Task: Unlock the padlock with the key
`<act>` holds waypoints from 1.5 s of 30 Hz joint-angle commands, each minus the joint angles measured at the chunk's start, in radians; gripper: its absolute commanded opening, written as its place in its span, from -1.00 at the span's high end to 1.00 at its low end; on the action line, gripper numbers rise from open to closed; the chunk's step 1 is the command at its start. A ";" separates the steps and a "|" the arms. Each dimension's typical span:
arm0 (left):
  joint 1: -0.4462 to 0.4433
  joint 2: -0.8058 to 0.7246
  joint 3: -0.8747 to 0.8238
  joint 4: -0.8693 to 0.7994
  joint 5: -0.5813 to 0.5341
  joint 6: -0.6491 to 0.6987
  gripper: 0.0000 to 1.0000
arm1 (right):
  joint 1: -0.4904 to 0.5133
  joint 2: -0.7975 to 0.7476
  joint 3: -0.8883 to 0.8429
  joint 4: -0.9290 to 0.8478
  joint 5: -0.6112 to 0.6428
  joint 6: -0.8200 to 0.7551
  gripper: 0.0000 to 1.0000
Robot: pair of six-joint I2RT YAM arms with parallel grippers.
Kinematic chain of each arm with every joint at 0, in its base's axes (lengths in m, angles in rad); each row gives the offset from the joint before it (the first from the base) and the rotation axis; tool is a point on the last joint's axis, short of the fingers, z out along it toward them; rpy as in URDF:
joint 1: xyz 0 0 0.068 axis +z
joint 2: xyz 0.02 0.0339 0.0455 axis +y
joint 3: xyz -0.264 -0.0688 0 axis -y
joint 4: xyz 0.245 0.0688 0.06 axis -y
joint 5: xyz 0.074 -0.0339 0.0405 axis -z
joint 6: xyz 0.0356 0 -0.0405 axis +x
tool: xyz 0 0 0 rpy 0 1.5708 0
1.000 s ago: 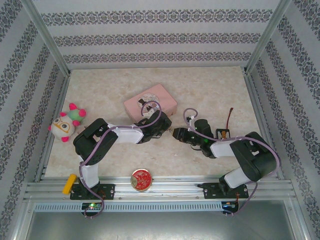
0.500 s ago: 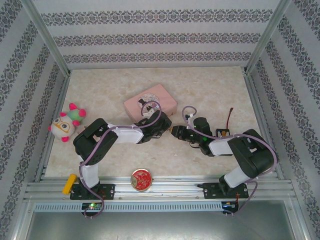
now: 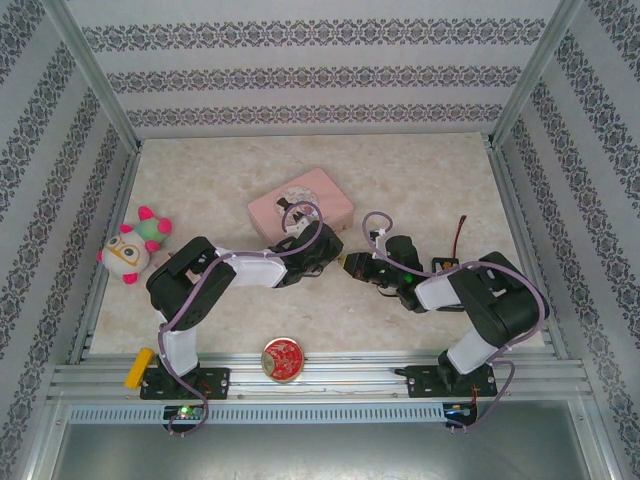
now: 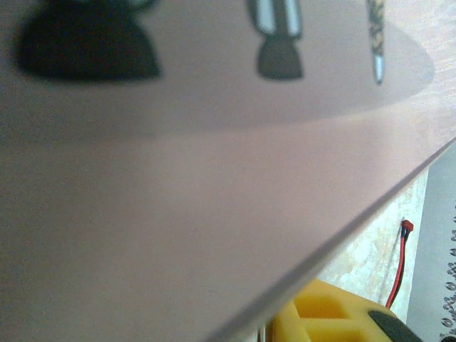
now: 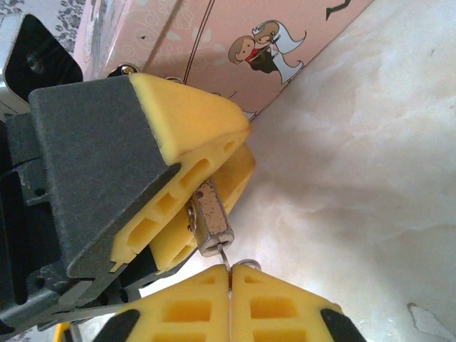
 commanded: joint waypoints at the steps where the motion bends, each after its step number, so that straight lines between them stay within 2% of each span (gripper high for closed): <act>1: -0.008 0.018 -0.038 0.091 0.164 -0.123 0.47 | -0.009 0.033 0.010 0.100 -0.009 0.036 0.96; 5: -0.009 0.005 -0.071 0.168 0.156 -0.099 -0.07 | -0.009 0.055 0.012 0.140 -0.005 0.068 0.97; 6: -0.008 0.001 -0.077 0.184 0.154 -0.089 -0.15 | -0.009 0.061 0.012 0.150 -0.005 0.075 0.97; 14: -0.014 -0.095 -0.136 0.177 0.029 0.029 -0.37 | -0.009 0.093 0.013 0.229 -0.008 0.125 0.97; 19: -0.014 -0.118 -0.188 0.208 -0.022 0.032 -0.35 | -0.008 0.099 0.019 0.242 -0.016 0.139 0.97; 32: 0.019 -0.042 -0.229 0.452 -0.007 0.047 -0.09 | -0.007 0.098 0.025 0.264 -0.025 0.163 0.95; 45: 0.038 -0.027 -0.244 0.481 -0.014 0.049 0.15 | -0.007 0.105 0.037 0.277 -0.030 0.178 0.95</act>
